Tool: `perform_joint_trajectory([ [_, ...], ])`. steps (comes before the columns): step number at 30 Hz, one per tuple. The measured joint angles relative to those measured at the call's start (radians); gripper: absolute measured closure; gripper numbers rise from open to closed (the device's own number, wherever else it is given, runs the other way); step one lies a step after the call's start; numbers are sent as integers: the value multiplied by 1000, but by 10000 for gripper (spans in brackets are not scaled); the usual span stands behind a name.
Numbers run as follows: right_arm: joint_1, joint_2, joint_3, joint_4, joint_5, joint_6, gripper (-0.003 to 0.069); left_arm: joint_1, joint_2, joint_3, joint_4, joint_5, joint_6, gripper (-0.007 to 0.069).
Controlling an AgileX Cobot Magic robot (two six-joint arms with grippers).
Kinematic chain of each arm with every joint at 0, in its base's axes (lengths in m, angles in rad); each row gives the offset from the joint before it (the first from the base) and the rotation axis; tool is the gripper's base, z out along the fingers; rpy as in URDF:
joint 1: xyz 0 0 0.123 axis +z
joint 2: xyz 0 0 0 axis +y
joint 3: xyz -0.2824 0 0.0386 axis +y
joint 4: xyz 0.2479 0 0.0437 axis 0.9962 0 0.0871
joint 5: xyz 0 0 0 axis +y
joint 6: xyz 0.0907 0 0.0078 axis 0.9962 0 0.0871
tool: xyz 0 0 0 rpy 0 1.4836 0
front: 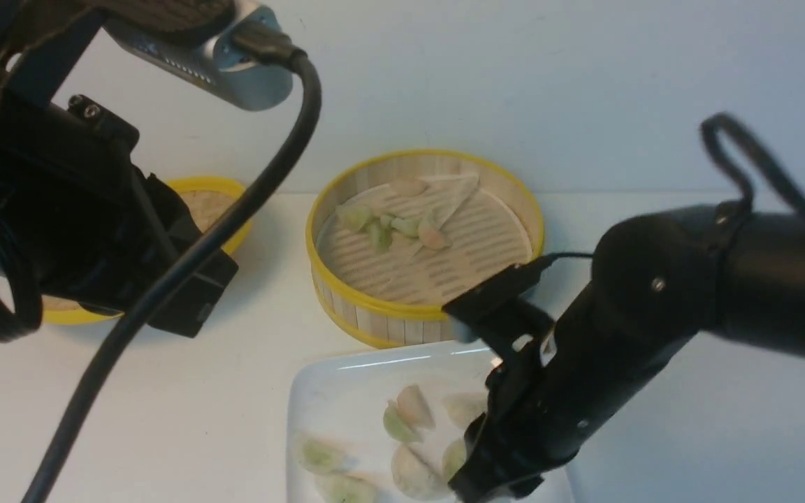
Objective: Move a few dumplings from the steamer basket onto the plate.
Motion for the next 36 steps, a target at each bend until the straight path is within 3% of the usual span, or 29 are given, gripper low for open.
perform_joint_trajectory([
  [2,13,30,2,2,-36,0,453,0,0,0,0,0,0,631],
  [5,19,74,-4,0,-61,0,342,0,0,0,0,0,3,631],
  [8,19,79,-35,-14,-35,3,216,0,0,0,0,0,4,631],
  [11,19,65,-112,-61,39,52,162,0,0,0,0,0,9,631],
  [14,19,30,-178,-122,118,125,196,0,0,0,0,0,14,631],
  [18,19,-166,-290,-304,260,259,480,0,-13,0,0,0,25,631],
  [22,19,-414,-291,-444,270,393,643,0,-41,0,0,-1,31,631],
  [26,19,-691,-194,-498,204,496,670,0,-61,0,-1,-29,39,631],
  [31,19,-1077,133,-528,-40,532,672,0,-63,0,-1,-110,41,631],
  [36,19,-1364,439,-601,-265,651,672,0,-63,0,-1,-167,51,631],
])
